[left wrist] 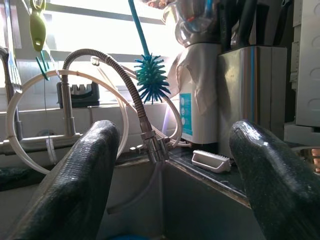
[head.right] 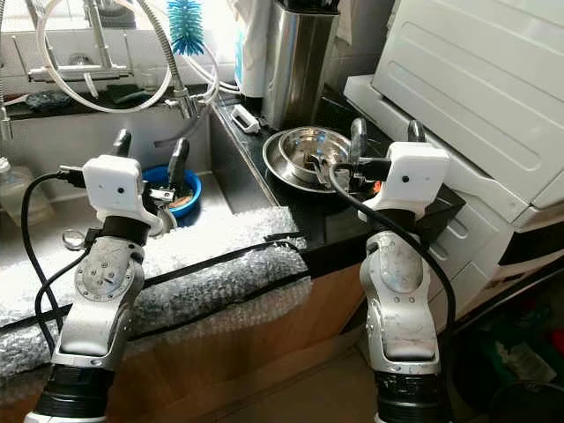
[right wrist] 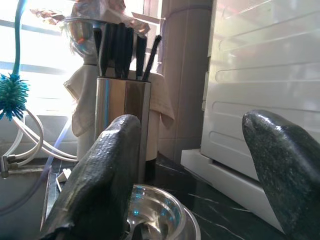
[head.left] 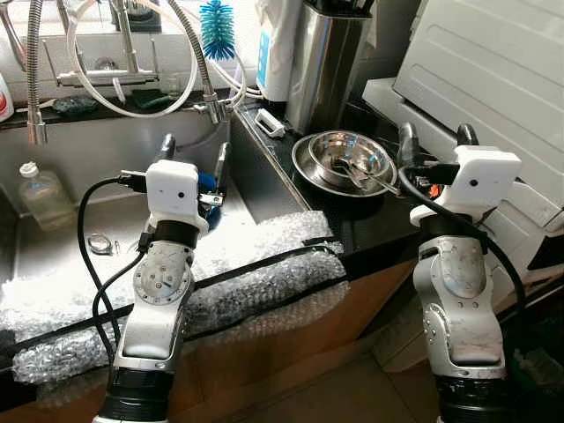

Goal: Kitchen organization

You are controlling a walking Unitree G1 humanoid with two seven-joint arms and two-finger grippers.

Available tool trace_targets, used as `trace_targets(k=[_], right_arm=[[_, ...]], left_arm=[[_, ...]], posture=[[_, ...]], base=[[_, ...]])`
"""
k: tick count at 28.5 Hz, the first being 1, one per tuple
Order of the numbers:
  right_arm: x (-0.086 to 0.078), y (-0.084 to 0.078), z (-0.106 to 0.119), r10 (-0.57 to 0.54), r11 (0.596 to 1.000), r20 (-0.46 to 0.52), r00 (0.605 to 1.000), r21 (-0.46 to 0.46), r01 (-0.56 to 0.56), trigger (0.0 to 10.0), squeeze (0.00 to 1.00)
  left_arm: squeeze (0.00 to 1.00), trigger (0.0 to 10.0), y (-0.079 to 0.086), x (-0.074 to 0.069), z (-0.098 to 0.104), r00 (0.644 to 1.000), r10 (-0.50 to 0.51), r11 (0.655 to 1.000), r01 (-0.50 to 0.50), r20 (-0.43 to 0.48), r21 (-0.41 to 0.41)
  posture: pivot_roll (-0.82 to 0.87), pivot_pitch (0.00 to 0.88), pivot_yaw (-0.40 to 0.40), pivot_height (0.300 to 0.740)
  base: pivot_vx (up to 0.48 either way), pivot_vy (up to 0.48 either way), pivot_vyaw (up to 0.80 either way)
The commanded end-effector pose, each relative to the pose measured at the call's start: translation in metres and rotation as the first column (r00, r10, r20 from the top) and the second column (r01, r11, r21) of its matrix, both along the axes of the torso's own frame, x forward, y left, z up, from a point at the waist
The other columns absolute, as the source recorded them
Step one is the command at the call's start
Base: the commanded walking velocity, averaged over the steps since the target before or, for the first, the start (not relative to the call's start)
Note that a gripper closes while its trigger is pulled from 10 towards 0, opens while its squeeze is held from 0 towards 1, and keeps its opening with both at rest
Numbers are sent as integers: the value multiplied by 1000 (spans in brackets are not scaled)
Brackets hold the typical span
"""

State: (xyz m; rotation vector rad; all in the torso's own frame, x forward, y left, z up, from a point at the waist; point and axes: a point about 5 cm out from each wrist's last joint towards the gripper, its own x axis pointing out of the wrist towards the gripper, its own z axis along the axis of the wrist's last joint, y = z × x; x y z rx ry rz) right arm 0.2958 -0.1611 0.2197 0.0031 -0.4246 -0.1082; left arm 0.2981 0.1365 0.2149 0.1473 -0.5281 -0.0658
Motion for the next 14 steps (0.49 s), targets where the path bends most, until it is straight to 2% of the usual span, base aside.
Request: trace_targets(k=[1,6,10,14], right_arm=[[-4,-12,-6,-38,998,-31,999,56,40,10000,0],[-10,-20,-19,-44,992,-84,996,116,53,10000,0],[-8,-23,-27,-21,989,-120,993,140,38,10000,0],[-5,-17,-27,64,989,-119,991,140,-47,10000,0]], left_arm=[[0,10000,-4,0,2,1000,-16,1000,16,9,1],[0,10000,-6,1,1,1000,-21,1000,21,7,1],[0,10000,-6,1,1,1000,-22,1000,22,6,1],[0,10000,-6,1,2,1000,-21,1000,21,10,1]], posture=[[-2,0,-113,740],[-7,0,-110,740],[-6,0,-111,740],[-4,0,-113,740]], base=[[0,0,0],[0,0,0],[0,0,0],[0,0,0]])
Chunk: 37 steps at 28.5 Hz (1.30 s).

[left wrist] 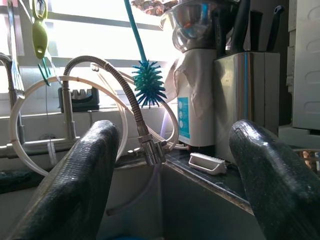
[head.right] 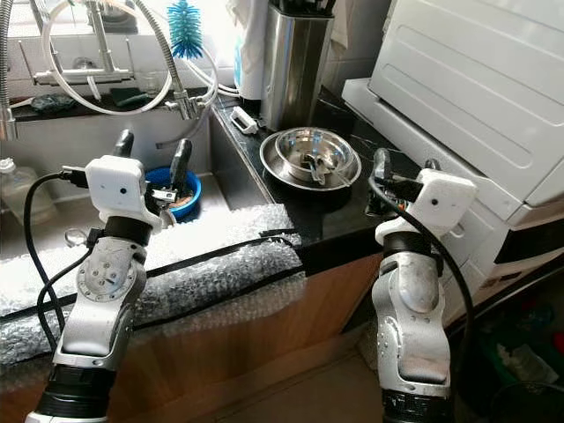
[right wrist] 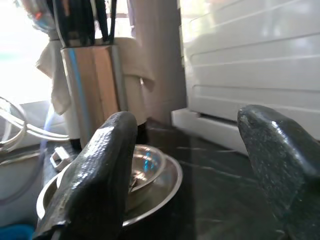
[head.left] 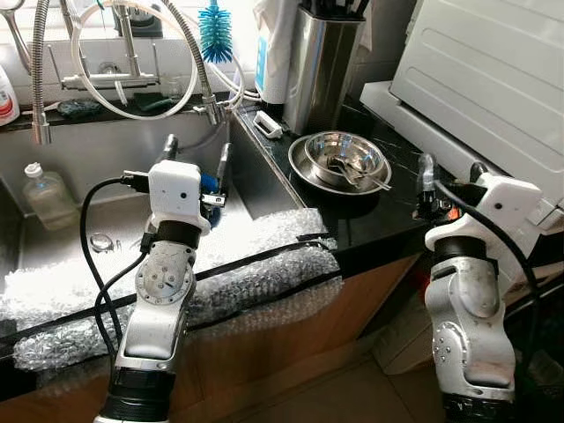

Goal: Kitchen organization

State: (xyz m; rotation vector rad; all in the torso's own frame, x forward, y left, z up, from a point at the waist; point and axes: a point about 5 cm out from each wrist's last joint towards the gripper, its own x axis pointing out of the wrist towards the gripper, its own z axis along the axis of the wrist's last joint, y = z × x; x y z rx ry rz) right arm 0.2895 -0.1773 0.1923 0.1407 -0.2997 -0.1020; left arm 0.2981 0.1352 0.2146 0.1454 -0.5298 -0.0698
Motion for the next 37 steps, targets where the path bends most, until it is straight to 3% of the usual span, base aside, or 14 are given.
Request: trace_targets(k=[1,6,9,28,33,35,37], right_arm=[[2,2,0,45,999,-4,999,-1,-45,10000,0],[5,19,-1,171,985,-14,985,-29,-171,10000,0],[6,22,-1,181,983,-9,983,-22,-182,10000,0],[9,15,-1,138,990,-10,990,-39,-138,10000,0],[10,13,-3,130,991,-21,991,3,-130,10000,0],[18,8,-2,125,979,-24,992,166,-119,10000,0],[21,8,-2,130,973,-32,991,199,-121,10000,0]], left_arm=[[0,10000,-5,1,2,1000,-16,1000,16,9,2],[0,10000,-5,2,3,1000,-15,1000,15,10,3],[0,10000,-5,2,3,1000,-15,1000,15,12,4],[0,10000,-5,2,3,1000,-15,1000,15,9,-6],[0,10000,-5,2,3,1000,-16,1000,16,8,-5],[0,10000,-5,3,3,1000,-15,1000,15,7,-2],[0,10000,-6,3,3,1000,-16,1000,16,6,-1]], posture=[[-4,0,-113,740],[0,0,-114,740],[3,0,-113,740],[-1,0,-113,740],[-1,0,-113,740],[1,0,-114,740],[-1,0,-113,740]], base=[[0,0,0],[0,0,0],[0,0,0],[0,0,0],[0,0,0],[0,0,0],[0,0,0]])
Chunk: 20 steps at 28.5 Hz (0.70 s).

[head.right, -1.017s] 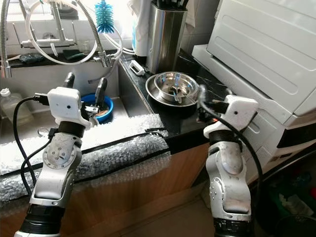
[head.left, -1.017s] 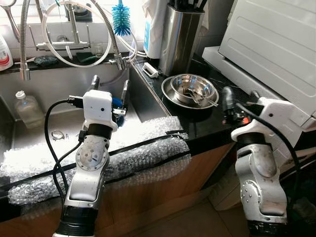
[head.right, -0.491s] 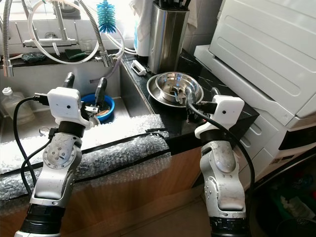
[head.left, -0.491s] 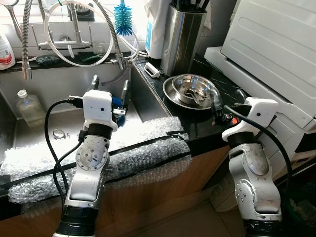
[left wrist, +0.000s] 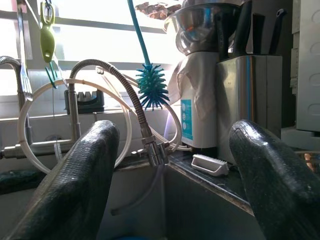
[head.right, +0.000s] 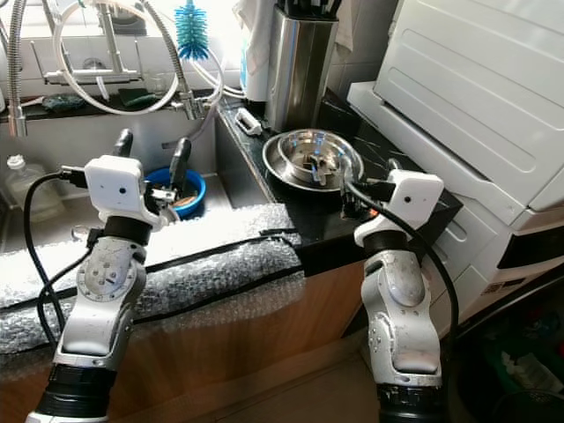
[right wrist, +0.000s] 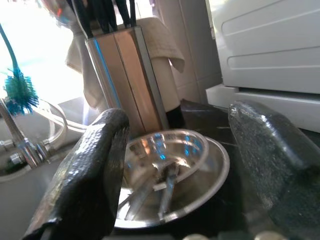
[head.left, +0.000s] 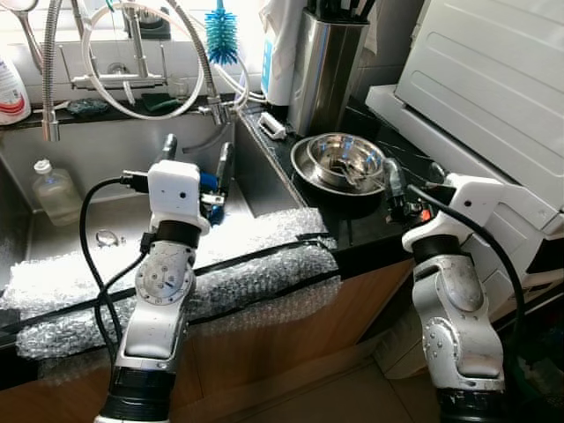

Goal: Kitchen organization

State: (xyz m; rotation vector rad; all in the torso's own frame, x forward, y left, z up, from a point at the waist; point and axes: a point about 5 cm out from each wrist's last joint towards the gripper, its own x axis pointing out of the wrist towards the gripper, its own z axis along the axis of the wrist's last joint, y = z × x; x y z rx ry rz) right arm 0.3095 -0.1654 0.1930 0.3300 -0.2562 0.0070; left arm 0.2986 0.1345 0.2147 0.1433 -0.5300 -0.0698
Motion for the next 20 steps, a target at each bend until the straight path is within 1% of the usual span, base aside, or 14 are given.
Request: trace_targets(k=[1,4,7,9,12,13,20], right_arm=[[3,-4,-4,-6,1000,-37,999,14,6,10000,0],[5,0,-8,41,999,-58,997,-5,-41,10000,0],[4,5,-10,82,995,-61,995,-58,-86,10000,0],[2,8,-10,97,993,-58,994,-65,-101,10000,0],[2,7,-10,65,989,-59,996,-130,-73,10000,0],[2,7,-10,65,989,-59,996,-130,-73,10000,0],[2,6,-11,38,974,-57,998,-222,-49,10000,0]], left_arm=[[0,10000,-5,3,3,1000,-15,1000,15,6,1],[0,10000,-6,3,3,1000,-17,1000,17,6,0],[0,10000,-7,3,3,1000,-19,1000,19,7,-1],[0,10000,-6,2,3,1000,-20,1000,20,6,-1],[0,10000,-7,3,3,1000,-22,1000,22,5,-1],[0,10000,-7,3,3,1000,-22,1000,22,5,-1],[0,10000,-8,3,3,1000,-23,1000,23,5,-3]], posture=[[-1,0,-113,740],[-3,0,-112,740],[1,0,-112,740],[-3,0,-112,740],[-4,0,-112,740],[-4,0,-112,740],[-4,0,-114,740]], base=[[0,0,0],[0,0,0],[0,0,0],[0,0,0],[0,0,0],[0,0,0],[0,0,0]])
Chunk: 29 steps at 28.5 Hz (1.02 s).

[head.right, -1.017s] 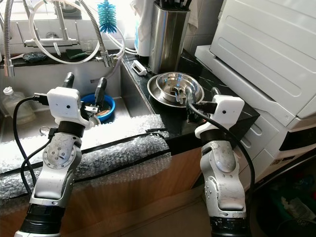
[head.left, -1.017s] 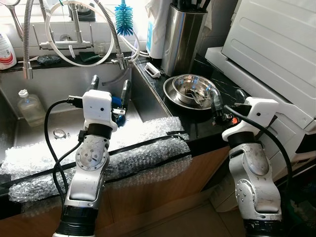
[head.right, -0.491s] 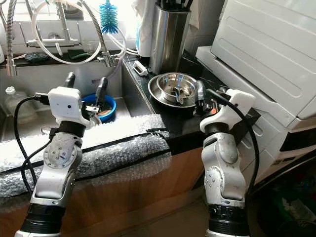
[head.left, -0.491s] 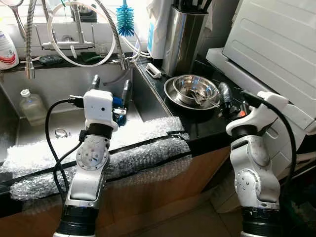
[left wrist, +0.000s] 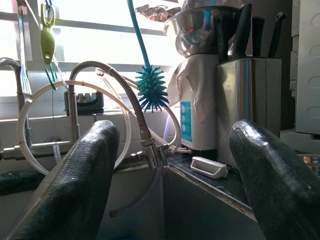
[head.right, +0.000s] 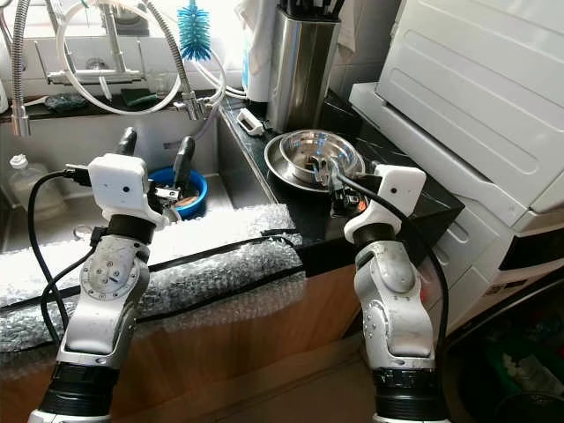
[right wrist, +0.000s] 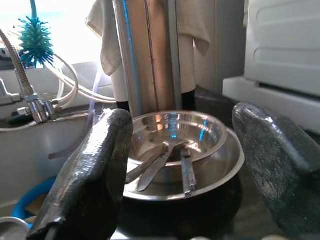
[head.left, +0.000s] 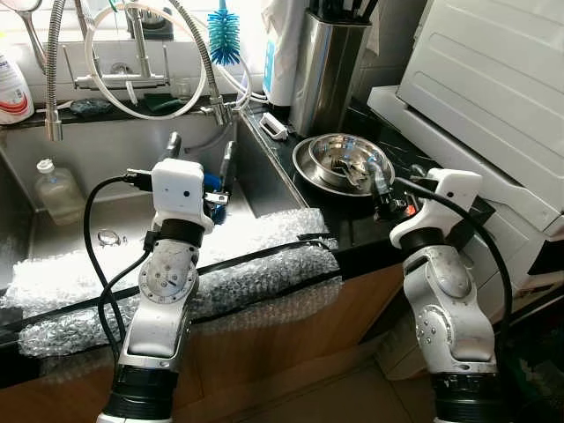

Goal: Kitchen organization

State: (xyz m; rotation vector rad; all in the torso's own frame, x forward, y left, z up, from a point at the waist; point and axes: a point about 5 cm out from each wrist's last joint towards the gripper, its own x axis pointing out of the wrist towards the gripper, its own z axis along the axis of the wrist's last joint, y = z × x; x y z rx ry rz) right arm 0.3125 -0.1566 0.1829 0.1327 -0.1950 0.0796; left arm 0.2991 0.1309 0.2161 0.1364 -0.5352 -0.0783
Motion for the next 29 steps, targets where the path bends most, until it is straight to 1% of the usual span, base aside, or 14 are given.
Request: trace_targets(k=[1,5,6,8,12,16,25,29], right_arm=[[0,-5,0,-37,999,8,999,-30,37,10000,0],[0,-7,2,-57,998,20,998,-40,58,10000,0],[1,-8,0,-71,996,6,997,-48,72,10000,0],[1,-8,-7,-66,995,-34,997,-77,63,10000,0],[1,-7,-10,-63,995,-51,997,-77,59,10000,0],[2,-7,-18,-71,991,-89,994,-120,60,10000,0],[3,-6,-20,-73,990,-102,992,-125,60,10000,0],[4,-10,-30,-108,984,-166,980,-161,82,10000,0]], left_arm=[[0,10000,-4,2,1,1000,-12,1000,12,1,1],[0,10000,-4,2,2,1000,-11,1000,11,2,1],[0,10000,-4,3,2,1000,-11,1000,11,1,1],[0,10000,-5,2,1,1000,-13,1000,13,1,0],[0,10000,-5,2,1,1000,-14,1000,14,1,0],[0,10000,-5,2,0,1000,-17,1000,17,-8,6],[0,10000,-5,2,0,1000,-16,1000,16,-9,7],[0,10000,-7,3,-1,1000,-21,1000,21,-15,9]], posture=[[-4,0,-114,740],[-3,0,-115,740],[-5,0,-116,740],[-5,1,-116,740],[-5,3,-115,740],[-3,2,-116,740],[-2,2,-115,740],[-2,0,-115,740]], base=[[0,0,0],[0,0,0],[0,0,0],[0,0,0],[0,0,0],[0,0,0],[0,0,0],[0,0,0]])
